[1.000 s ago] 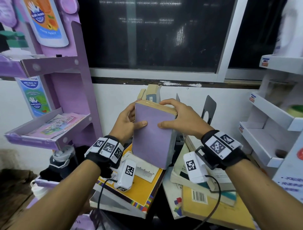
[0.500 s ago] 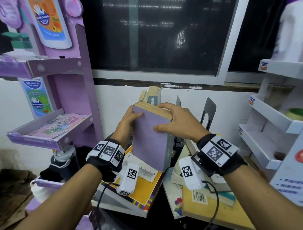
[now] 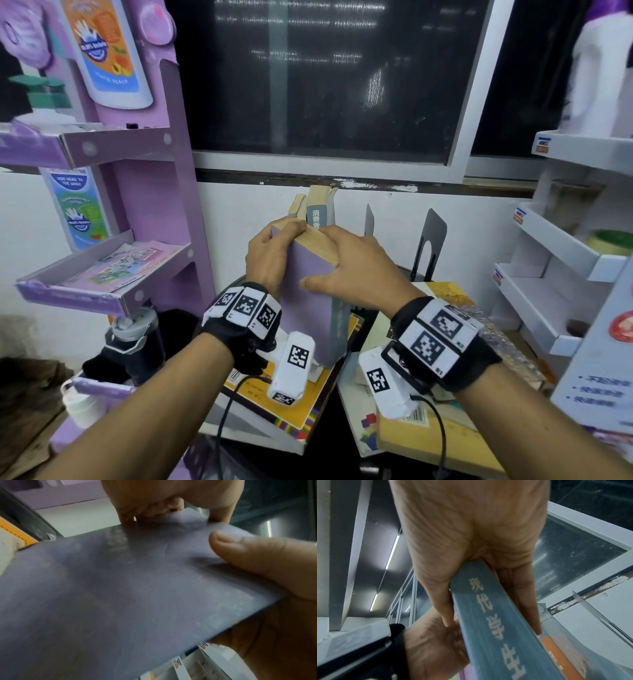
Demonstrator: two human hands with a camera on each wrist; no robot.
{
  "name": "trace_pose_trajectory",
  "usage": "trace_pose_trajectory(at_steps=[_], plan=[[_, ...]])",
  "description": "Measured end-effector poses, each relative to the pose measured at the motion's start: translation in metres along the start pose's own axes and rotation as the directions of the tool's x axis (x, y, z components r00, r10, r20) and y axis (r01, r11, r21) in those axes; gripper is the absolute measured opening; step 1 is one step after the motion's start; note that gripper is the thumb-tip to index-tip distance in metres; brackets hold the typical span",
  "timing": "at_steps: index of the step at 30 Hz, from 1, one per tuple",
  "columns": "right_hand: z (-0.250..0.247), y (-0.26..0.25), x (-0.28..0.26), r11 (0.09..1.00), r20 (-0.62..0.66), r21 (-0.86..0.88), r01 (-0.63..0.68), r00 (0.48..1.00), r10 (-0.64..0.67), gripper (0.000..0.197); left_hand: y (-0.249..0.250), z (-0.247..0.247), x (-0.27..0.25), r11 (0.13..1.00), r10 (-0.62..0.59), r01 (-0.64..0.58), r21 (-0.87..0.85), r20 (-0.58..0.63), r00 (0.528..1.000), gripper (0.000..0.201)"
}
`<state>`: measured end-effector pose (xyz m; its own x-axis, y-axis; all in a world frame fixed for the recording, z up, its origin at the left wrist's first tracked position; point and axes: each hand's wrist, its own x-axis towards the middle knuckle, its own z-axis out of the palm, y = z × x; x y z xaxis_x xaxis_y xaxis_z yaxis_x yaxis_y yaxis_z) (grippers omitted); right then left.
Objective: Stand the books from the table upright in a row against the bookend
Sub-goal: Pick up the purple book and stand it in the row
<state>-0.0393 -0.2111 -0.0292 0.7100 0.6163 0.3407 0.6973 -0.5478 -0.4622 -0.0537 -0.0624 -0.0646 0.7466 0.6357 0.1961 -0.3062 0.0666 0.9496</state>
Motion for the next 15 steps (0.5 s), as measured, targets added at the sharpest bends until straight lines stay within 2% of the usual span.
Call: trace_pose_trajectory(at_steps=[5,9,13,15], plan=[[0.001,-0.001,-0.003,1.0,-0.047,0.01,0.017,0.999,-0.016,0.056,0.004,0.003,0.002,0.999,-0.041,0.042,0.002,-0.035,0.999,0.027],[-0.002,0.003,-0.003,0.997,-0.077,0.071,-0.005,0.997,0.01,0.047,0.01,0.007,0.006,0.998,-0.056,0.056,0.034,-0.001,0.998,0.014],[-0.019,0.009,0.0,0.998,-0.098,0.064,-0.005,0.995,0.011,0.033,0.021,0.017,0.01,0.994,-0.113,0.111,0.018,0.142,0.983,0.029],[-0.028,0.012,0.005,1.0,-0.105,0.027,-0.006,0.994,0.009,0.032,0.028,0.022,0.016,0.994,-0.109,0.109,0.008,0.168,0.98,0.035]])
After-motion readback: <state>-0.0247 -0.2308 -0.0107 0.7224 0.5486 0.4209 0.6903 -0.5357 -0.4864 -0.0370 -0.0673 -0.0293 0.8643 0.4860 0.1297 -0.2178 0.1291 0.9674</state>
